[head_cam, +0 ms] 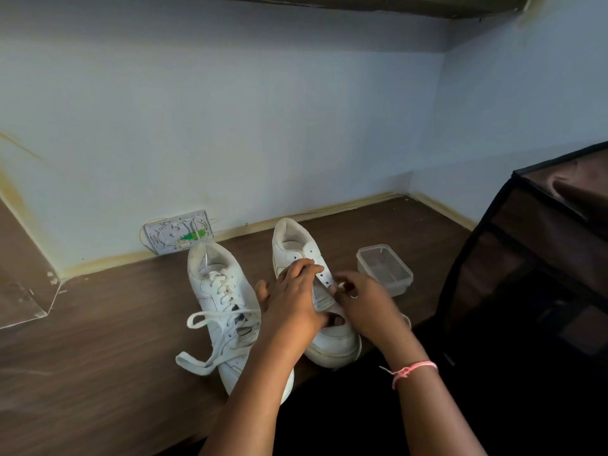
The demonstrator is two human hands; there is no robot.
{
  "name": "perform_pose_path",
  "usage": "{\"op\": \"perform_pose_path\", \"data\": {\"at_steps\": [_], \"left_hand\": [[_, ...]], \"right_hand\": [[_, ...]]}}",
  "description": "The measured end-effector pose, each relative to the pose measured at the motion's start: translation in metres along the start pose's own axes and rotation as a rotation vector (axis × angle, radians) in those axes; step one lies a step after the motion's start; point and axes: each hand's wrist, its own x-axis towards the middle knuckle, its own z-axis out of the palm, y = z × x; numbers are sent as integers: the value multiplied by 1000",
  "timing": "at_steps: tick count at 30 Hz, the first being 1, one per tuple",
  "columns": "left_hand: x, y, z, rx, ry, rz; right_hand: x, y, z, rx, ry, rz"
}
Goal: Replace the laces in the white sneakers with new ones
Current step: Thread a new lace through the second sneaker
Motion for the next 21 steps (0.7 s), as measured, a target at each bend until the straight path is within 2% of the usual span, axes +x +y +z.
{"op": "perform_pose_path", "data": {"at_steps": [3,6,8,10,12,15,17,19,21], "left_hand": [[0,-1,0,-7,2,0],[1,-1,0,-15,-5,2],[0,-1,0,-18,-5,1],[1,-2,1,-8,-2,4],[1,-2,1,-2,-14,5],[-4,0,-2,-11,29,-3],[-11,-3,-6,0,95,-101],[-21,-11,-14,88,131,-212],[-30,-20,-19,205,93,-243]], "right_hand": [[0,-2,6,-76,146,-25],[-1,-2,4,-52,185,-81],[-3,-2,-5,86,257,-4],[-2,4,-23,238,428,120],[-3,10,-41,284,534,154],[-5,12,-48,337,481,105],[-9,11,-44,399,430,87],[-16,7,-45,495,403,101],[-23,0,-52,611,396,129]]}}
